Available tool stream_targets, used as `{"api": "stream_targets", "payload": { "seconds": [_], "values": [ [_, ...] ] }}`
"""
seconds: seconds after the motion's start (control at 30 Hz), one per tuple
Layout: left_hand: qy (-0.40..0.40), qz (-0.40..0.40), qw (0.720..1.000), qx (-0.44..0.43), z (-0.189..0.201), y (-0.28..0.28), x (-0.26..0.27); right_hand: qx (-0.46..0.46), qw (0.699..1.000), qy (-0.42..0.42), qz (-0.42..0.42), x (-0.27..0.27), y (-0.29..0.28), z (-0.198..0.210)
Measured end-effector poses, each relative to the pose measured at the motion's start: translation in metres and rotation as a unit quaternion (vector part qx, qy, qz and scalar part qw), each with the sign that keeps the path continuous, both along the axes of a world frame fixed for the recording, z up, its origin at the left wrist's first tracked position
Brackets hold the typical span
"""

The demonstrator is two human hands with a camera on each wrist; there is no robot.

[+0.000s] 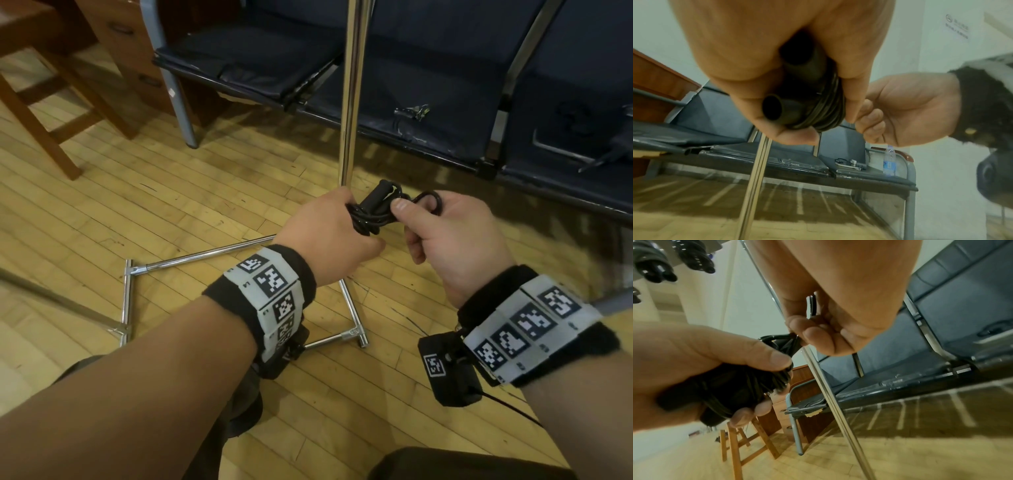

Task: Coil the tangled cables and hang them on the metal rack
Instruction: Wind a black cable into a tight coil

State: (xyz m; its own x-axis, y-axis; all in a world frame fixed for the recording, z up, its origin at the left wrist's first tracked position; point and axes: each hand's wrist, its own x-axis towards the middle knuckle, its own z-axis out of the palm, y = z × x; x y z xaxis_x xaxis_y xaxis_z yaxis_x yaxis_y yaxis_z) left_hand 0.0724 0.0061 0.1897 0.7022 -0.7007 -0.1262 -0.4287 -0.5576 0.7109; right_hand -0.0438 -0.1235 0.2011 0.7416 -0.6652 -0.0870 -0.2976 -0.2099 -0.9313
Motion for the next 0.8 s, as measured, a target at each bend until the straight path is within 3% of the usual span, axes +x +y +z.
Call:
{"api": "stream_targets", "payload": {
  "seconds": [0.1, 0.17, 0.27, 0.4, 0.53, 0.63, 0.73, 0.8],
  "values": [
    [-0.013, -0.008, 1.0, 0.023, -0.002, 0.0, -0.001, -0.127, 0.99, 0.052, 0.026, 0.0, 0.001, 0.004],
    [0.028, -0.013, 1.0, 0.003, -0.004, 0.001, 0.0, -0.132, 0.99, 0.039, 0.024, -0.003, 0.001, 0.004],
    [0.165, -0.024, 0.982, -0.086, 0.001, 0.004, 0.0, -0.02, 0.999, -0.026, 0.011, -0.004, 0.0, 0.004],
    [0.338, -0.064, 0.921, -0.183, 0.01, 0.008, 0.002, 0.192, 0.976, -0.049, 0.086, -0.004, -0.002, 0.005],
    [0.425, -0.134, 0.875, -0.187, 0.01, 0.01, -0.001, 0.255, 0.95, -0.117, 0.14, -0.005, 0.002, 0.006],
    [0.415, -0.141, 0.883, -0.171, 0.006, 0.008, -0.002, 0.272, 0.946, -0.13, 0.12, -0.004, 0.002, 0.003],
    [0.375, -0.149, 0.905, -0.135, 0.001, 0.007, -0.004, 0.222, 0.972, -0.076, 0.032, -0.005, 0.0, 0.001],
    [0.35, -0.147, 0.92, -0.101, -0.003, 0.005, -0.006, 0.041, 0.999, 0.022, -0.016, -0.004, -0.006, 0.0]
  ]
}}
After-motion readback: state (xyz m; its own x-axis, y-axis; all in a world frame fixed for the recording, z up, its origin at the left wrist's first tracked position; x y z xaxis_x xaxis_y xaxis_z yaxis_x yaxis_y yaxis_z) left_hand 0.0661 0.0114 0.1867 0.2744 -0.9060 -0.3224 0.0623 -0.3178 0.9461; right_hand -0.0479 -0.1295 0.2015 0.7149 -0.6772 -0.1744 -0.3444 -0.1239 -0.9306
